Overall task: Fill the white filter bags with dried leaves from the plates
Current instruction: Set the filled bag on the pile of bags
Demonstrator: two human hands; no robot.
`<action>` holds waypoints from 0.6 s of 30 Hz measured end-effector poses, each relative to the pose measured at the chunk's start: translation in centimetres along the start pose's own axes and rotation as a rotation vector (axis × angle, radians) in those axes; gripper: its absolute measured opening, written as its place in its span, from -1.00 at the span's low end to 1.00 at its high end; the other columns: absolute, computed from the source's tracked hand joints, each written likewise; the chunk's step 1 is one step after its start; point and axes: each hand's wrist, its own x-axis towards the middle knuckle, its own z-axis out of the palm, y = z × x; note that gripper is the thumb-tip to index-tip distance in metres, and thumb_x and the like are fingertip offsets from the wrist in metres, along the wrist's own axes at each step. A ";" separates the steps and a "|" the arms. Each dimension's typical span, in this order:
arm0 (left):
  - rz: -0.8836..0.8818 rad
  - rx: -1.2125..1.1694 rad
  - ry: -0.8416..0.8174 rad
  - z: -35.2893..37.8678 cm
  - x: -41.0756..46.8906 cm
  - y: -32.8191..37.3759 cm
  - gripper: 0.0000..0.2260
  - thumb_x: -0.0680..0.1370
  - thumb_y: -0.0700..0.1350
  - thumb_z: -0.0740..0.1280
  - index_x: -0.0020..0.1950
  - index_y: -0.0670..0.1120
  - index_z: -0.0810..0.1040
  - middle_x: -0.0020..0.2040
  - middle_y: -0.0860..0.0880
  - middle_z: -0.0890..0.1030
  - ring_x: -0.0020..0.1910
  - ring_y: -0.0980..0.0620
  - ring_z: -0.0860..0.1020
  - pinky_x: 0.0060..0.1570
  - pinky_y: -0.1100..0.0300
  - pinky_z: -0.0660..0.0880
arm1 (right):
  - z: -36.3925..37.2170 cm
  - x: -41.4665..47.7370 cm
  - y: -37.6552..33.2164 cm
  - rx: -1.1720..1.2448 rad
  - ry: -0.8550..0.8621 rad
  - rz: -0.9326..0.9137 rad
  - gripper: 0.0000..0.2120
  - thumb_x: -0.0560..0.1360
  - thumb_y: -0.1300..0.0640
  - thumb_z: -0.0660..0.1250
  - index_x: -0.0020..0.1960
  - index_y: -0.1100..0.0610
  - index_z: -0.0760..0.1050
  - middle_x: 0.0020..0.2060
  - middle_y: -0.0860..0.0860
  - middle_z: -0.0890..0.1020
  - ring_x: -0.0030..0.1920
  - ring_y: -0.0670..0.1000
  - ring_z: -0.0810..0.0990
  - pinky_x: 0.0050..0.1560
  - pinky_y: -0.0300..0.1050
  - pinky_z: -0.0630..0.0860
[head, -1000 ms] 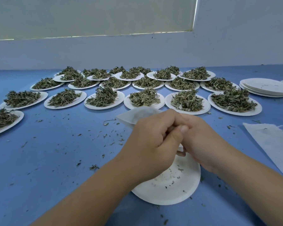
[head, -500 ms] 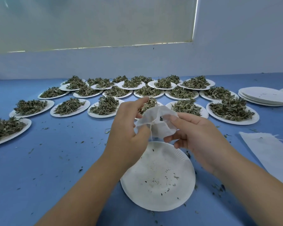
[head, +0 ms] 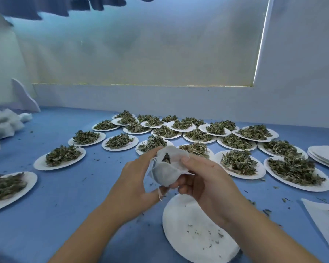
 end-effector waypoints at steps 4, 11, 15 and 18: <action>-0.040 0.056 0.206 -6.7 -2.7 -1.5 -0.55 0.40 0.16 0.41 0.22 0.39 0.33 0.17 0.39 0.48 0.16 0.35 0.45 0.00 0.52 0.35 | 6.5 3.8 0.6 0.046 -0.117 0.019 -0.75 0.48 0.08 0.30 0.00 0.23 0.63 -0.30 0.12 0.64 -0.39 0.03 0.60 -0.40 -0.21 0.47; -0.211 0.079 0.496 -18.6 -8.1 -5.0 -0.66 0.42 0.02 0.42 0.12 0.31 0.46 0.05 0.26 0.56 0.09 0.24 0.53 -0.05 0.36 0.44 | 20.1 9.0 4.5 -0.110 -0.361 0.001 -0.64 0.35 0.03 0.49 0.11 0.09 0.59 -0.03 0.03 0.66 -0.19 -0.01 0.64 -0.26 -0.16 0.49; -0.327 0.148 0.544 -23.3 -11.6 -7.8 -0.67 0.45 0.02 0.43 0.15 0.30 0.46 0.05 0.27 0.55 0.07 0.26 0.54 -0.04 0.27 0.47 | 26.6 11.2 8.3 -0.210 -0.403 -0.005 -0.64 0.31 0.17 0.53 0.09 0.05 0.59 -0.04 0.01 0.66 -0.16 -0.03 0.66 -0.20 -0.23 0.51; -0.332 0.161 0.515 -25.8 -13.3 -9.2 -0.66 0.41 0.01 0.41 0.14 0.27 0.48 0.03 0.19 0.58 0.06 0.19 0.56 -0.06 0.26 0.50 | 30.6 12.8 10.8 -0.178 -0.389 -0.008 -0.78 0.36 0.23 0.49 0.00 0.11 0.63 -0.10 0.10 0.66 -0.31 0.03 0.62 -0.21 -0.14 0.56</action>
